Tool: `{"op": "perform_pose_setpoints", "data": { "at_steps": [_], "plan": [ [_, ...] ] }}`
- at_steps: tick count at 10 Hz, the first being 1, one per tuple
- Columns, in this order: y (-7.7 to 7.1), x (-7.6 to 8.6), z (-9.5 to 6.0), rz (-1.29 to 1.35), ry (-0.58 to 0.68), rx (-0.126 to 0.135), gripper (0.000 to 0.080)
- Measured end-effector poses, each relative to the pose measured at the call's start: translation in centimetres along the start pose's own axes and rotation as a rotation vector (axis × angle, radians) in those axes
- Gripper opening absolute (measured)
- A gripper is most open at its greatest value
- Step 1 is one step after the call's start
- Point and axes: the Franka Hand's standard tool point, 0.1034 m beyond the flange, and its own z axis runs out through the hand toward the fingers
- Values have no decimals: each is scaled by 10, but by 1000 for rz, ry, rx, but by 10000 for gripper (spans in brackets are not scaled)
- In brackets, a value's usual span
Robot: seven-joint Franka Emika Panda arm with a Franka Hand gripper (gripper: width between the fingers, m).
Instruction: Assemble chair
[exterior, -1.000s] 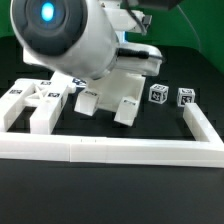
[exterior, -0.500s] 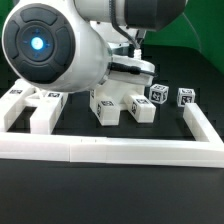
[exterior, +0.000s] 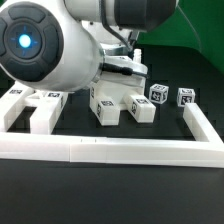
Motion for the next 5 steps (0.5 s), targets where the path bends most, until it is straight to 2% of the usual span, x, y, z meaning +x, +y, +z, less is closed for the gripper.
{"op": "perform_pose_setpoints", "data": {
  "at_steps": [4, 5],
  "plan": [
    [6, 6, -6, 9, 56, -14, 649],
    [2, 20, -19, -5, 174, -12, 649]
  ]
}}
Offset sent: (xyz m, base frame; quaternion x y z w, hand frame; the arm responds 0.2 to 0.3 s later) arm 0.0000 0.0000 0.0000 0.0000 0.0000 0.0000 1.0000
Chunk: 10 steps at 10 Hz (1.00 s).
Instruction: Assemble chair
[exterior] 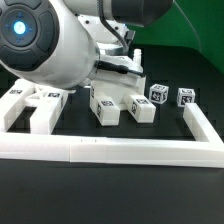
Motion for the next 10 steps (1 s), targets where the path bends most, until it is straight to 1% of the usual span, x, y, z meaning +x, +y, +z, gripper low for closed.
{"op": "perform_pose_setpoints", "data": {
  "at_steps": [1, 2, 4, 5, 6, 7, 8, 9, 10],
  "plan": [
    [-4, 1, -7, -11, 105, 11, 649],
    [-2, -6, -3, -7, 136, 25, 649],
    [2, 3, -19, -29, 279, 44, 649],
    [3, 8, -30, -43, 388, 53, 649],
    [1, 10, -33, -42, 479, 59, 649],
    [1, 10, -33, -40, 550, 63, 649],
    [1, 13, -36, -38, 615, 65, 649],
    [3, 20, -43, -112, 739, 39, 649],
    [12, 21, -43, -204, 833, -2, 649]
  ]
}}
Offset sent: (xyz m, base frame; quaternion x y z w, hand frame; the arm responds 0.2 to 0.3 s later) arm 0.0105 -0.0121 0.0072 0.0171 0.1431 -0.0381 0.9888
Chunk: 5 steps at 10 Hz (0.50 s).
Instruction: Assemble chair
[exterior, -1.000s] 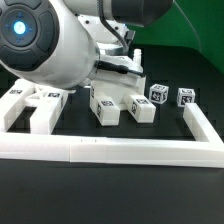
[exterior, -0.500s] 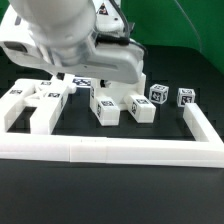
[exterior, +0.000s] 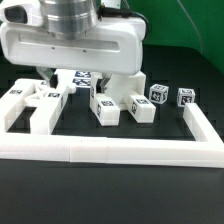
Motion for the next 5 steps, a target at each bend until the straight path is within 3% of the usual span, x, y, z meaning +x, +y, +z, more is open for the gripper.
{"op": "perform_pose_setpoints", "data": {
  "at_steps": [1, 3, 5],
  "plan": [
    [10, 1, -4, -86, 58, -7, 649],
    [16, 5, -11, -113, 225, -58, 649],
    [17, 2, -8, -113, 222, -60, 649]
  ]
}}
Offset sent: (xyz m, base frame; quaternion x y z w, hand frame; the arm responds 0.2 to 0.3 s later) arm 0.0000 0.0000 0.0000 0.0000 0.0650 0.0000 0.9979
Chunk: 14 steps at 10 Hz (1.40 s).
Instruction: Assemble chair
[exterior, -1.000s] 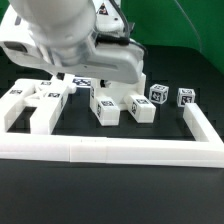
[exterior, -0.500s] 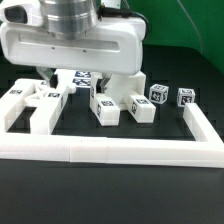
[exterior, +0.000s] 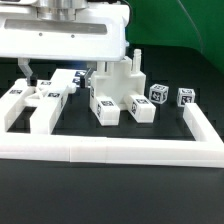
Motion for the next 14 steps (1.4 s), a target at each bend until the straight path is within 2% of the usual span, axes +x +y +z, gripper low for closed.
{"op": "perform_pose_setpoints", "data": {
  "at_steps": [1, 2, 4, 9, 12, 14],
  "plan": [
    [0, -1, 1, 0, -2, 0, 649],
    [5, -8, 9, 13, -28, 9, 649],
    [8, -22, 24, 51, -118, 52, 649],
    [8, -23, 29, 49, -121, 49, 649],
    [13, -14, 47, 40, -124, 33, 649],
    [21, -18, 58, 12, -124, 24, 649]
  ]
}}
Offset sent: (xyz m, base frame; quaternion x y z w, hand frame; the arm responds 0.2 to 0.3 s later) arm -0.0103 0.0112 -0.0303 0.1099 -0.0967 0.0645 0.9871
